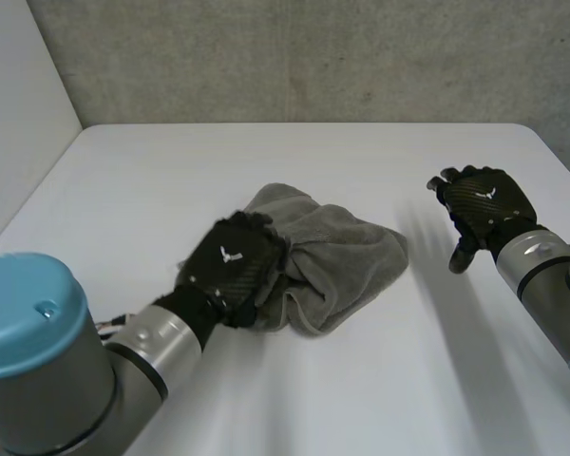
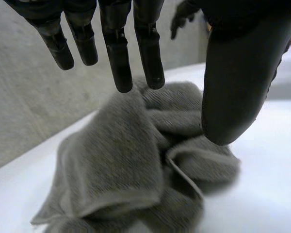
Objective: Fold the towel.
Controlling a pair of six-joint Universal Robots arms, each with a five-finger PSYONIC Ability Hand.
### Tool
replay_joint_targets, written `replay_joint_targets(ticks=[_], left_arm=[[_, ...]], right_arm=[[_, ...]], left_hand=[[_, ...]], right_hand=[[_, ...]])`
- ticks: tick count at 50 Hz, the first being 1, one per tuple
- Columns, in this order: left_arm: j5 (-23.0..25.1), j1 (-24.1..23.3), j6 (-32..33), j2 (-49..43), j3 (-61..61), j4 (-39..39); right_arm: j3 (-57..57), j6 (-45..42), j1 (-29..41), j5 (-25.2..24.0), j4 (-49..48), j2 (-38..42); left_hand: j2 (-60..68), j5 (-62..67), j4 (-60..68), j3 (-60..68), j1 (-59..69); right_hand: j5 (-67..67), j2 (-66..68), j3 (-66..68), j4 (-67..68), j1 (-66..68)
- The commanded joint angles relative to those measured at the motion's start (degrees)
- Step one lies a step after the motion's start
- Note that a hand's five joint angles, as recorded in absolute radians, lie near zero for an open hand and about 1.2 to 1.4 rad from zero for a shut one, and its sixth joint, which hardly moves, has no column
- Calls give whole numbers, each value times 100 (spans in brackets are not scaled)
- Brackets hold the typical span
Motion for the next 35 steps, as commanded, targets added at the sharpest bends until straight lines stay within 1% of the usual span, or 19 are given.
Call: replay_joint_targets(ticks=[1,3,7,9,10,12,15,17,20,30,35], left_arm=[[38,-249,82,-430,91,63],[38,-266,82,-535,152,107],[56,-284,82,-817,373,125],[65,-398,161,-1141,617,116],[65,-398,161,-1143,619,116],[39,-512,406,-1466,846,98],[30,-522,592,-1626,935,90],[-5,-530,907,-1845,1101,116],[12,-522,1066,-1986,1251,133],[12,-522,1102,-2426,1708,169],[21,-513,1128,-2654,1954,239]], right_arm=[[5,5,-8,-5,-5,77],[32,5,-8,3,-5,77],[85,5,10,-5,-5,86],[120,5,45,3,-13,138],[120,5,45,4,-14,138],[146,5,63,3,-13,182],[146,5,63,-5,-5,191],[146,5,63,-5,-5,226],[155,5,63,-5,4,235],[225,5,63,-76,4,244],[260,5,71,-93,-5,261]], left_hand=[[-386,-376,-336,-292,-371],[-621,-611,-336,-292,-606],[-606,-596,-336,-292,-592],[-556,-546,-336,-292,-541],[-556,-546,-336,-292,-541],[-522,-512,-336,-292,-508],[-522,-512,-336,-292,-507],[-522,-512,-336,-292,-507],[-522,-512,-336,-292,-507],[-488,-479,-336,-292,-474],[-187,-177,-336,-292,-172]], right_hand=[[-334,-376,-242,-437,-350],[-334,-376,-242,-437,-350],[-334,-376,-242,-437,-350],[-334,-376,-242,-437,-350],[-334,-376,-242,-437,-350],[-334,-376,-242,-437,-350],[-334,-376,-242,-437,-350],[-334,-376,-242,-437,-350],[-334,-376,-242,-437,-350],[-334,-376,-242,-437,-350],[-334,-376,-242,-437,-350]])
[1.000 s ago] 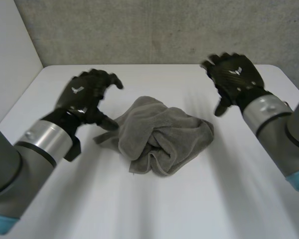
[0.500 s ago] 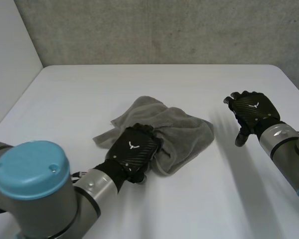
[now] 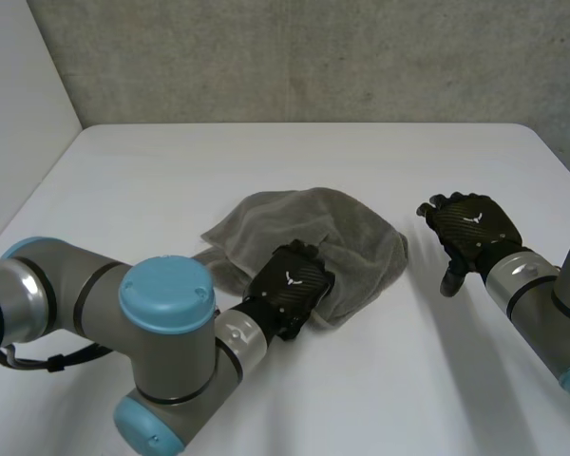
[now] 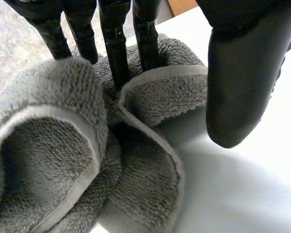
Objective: Fold the towel.
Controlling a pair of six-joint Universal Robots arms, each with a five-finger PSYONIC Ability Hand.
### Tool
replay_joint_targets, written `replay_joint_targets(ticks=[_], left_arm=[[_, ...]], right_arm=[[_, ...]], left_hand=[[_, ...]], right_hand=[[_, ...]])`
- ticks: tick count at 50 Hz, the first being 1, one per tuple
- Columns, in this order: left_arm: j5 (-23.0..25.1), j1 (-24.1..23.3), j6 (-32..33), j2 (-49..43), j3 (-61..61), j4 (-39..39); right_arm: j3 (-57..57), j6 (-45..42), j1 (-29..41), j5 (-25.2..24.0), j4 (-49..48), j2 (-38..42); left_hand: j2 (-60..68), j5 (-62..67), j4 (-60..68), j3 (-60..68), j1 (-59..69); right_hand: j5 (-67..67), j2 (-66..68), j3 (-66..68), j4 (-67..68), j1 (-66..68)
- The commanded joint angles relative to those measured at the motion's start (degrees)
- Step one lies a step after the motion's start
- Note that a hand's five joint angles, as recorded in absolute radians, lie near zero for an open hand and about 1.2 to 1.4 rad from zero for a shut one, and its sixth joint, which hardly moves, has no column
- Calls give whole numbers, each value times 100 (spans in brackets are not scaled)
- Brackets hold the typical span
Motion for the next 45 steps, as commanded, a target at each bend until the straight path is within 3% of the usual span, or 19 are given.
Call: replay_joint_targets(ticks=[1,9,11,18,27,35,45], left_arm=[[8,10,4,-249,268,72],[8,1,39,-539,452,230],[17,1,39,-565,496,230],[-18,63,22,-310,479,230],[-27,406,-181,1210,215,178],[17,993,-803,1904,-109,99],[52,1345,-1077,2264,-514,-103]], right_arm=[[43,0,8,-36,-7,17],[43,0,17,-36,1,34],[43,0,17,-45,1,34],[43,18,17,-45,1,34],[8,167,35,-80,-16,34],[-317,1430,175,-624,-7,481],[-870,2038,605,-563,-243,1141]], left_hand=[[219,285,-336,-292,246],[2187,2253,-336,-292,2215],[4743,4810,-336,-292,4771],[4758,4824,-336,-292,4786],[4758,4824,-336,-292,4786],[4758,4824,-336,-292,4786],[4758,4824,-336,-292,4786]], right_hand=[[-334,-376,-242,-437,-349],[-334,-376,-242,-437,-349],[-334,-376,-242,-437,-349],[-334,-376,-242,-437,-349],[-23,-65,-242,-437,-38],[-334,-376,-242,-437,-349],[-334,-376,-242,-437,-349]])
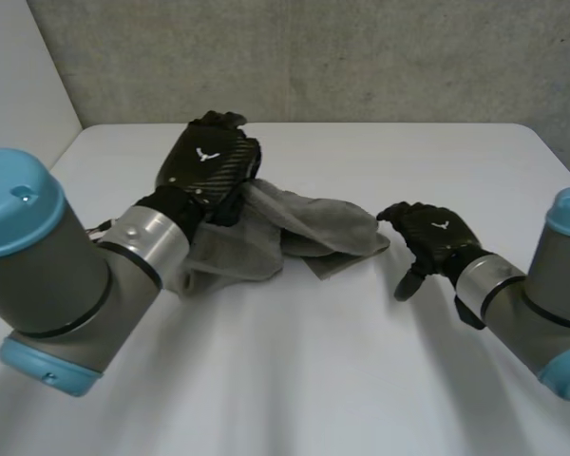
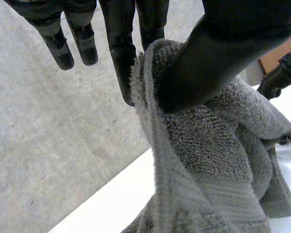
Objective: Fold the towel.
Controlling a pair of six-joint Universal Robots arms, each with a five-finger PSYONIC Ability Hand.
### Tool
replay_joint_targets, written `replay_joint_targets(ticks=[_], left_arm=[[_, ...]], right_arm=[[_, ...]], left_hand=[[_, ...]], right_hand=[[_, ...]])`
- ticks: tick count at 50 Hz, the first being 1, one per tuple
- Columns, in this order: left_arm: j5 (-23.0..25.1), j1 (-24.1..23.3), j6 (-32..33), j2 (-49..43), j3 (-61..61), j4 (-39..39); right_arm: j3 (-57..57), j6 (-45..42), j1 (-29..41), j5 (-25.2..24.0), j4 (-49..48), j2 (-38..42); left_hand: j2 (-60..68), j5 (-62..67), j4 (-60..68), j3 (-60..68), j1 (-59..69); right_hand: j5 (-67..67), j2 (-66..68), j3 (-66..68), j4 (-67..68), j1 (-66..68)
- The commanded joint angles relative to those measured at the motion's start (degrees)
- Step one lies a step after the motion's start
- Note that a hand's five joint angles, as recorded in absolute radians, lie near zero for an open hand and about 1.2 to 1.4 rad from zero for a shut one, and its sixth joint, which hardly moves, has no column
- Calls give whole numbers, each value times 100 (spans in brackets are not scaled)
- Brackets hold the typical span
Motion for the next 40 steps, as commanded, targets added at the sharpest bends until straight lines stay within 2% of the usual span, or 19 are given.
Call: replay_joint_targets(ticks=[1,9,22,28,36,38,39,40], left_arm=[[21,210,-141,208,-243,-128],[21,491,-149,506,-480,-145],[38,956,-386,1112,-814,-259],[47,1186,-527,1174,-831,-295],[56,1326,-580,1227,-875,-312],[56,1335,-580,1227,-902,-303],[56,1335,-580,1227,-902,-303],[56,1335,-580,1227,-919,-303]], right_arm=[[-397,353,311,76,-222,460],[-950,669,644,330,-925,1126],[-2022,669,890,937,-724,1988],[-2234,678,891,1113,-618,2077],[-2410,775,908,1104,-556,2261],[-2488,880,996,1087,-487,2358],[-2489,880,996,1087,-486,2358],[-2532,959,1005,1052,-425,2393]], left_hand=[[552,510,-336,-291,741],[552,510,-336,-291,741],[552,510,-336,-291,741],[552,510,-336,-291,741],[552,510,-336,-291,741],[552,510,-336,-291,741],[552,510,-336,-291,741],[552,510,-336,-291,741]], right_hand=[[-335,-376,-242,-437,-318],[-310,-351,-242,-437,-293],[161,120,-242,-437,178],[296,255,-242,-437,313],[1776,1735,-242,-437,1793],[3166,3124,-242,-437,3182],[3172,3131,-242,-437,3189],[4288,4247,-242,-437,4305]])
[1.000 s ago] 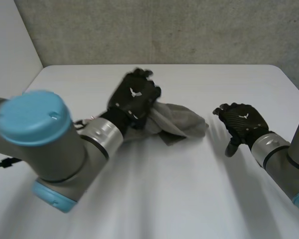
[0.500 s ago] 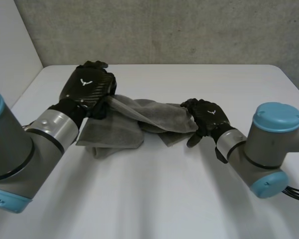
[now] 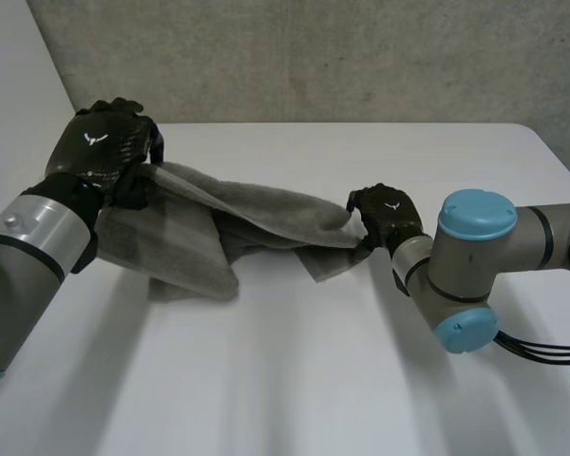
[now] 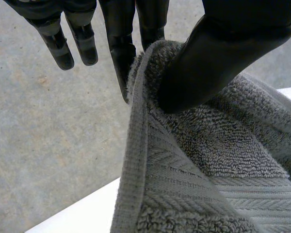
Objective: Fold the towel.
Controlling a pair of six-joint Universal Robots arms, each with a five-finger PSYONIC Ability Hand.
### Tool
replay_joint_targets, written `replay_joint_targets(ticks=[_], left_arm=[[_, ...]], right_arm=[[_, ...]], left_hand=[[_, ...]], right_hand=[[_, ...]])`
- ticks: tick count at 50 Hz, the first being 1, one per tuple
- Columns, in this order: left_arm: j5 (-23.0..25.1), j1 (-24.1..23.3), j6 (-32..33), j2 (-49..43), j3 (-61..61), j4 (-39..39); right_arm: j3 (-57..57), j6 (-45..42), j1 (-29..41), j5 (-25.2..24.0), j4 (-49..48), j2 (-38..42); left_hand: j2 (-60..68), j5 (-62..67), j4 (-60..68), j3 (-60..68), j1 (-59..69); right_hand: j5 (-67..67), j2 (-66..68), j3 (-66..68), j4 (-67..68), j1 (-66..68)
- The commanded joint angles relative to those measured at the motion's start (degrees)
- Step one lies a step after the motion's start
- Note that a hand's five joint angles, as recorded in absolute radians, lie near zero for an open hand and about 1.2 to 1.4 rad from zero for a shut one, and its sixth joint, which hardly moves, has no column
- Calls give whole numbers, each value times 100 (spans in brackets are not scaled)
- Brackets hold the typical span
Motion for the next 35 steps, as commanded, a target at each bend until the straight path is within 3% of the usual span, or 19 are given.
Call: replay_joint_targets(ticks=[1,2,3,7,12,25,29,35], left_arm=[[2,8,3,1,-69,7],[2,8,3,1,-69,7],[2,8,3,1,-78,7],[-6,16,-6,10,-78,-2],[-15,51,-6,106,-122,-10],[11,43,-365,546,-289,-63],[108,16,-542,546,-298,-63],[336,-1,-638,406,-517,-54]], right_arm=[[-174,305,89,-104,224,201],[-174,306,89,-104,225,201],[-191,411,89,-191,303,210],[-139,667,36,-411,374,87],[518,1272,-586,-841,401,-1131],[1707,1361,-1712,-1668,427,-3725],[1707,1308,-1748,-1835,629,-3930],[1821,740,-1687,-2283,1156,-3492]], left_hand=[[551,510,-336,-291,741],[551,510,-336,-291,741],[551,510,-336,-291,741],[551,510,-336,-291,741],[551,510,-336,-291,741],[551,510,-336,-291,741],[551,510,-336,-291,741],[551,510,-336,-291,741]], right_hand=[[3537,3570,-242,-437,3584],[3551,3584,-242,-437,3598],[4461,4494,-242,-437,4508],[4470,4503,-242,-437,4518],[4470,4503,-242,-437,4518],[4470,4503,-242,-437,4518],[4470,4503,-242,-437,4518],[4470,4503,-242,-437,4518]])
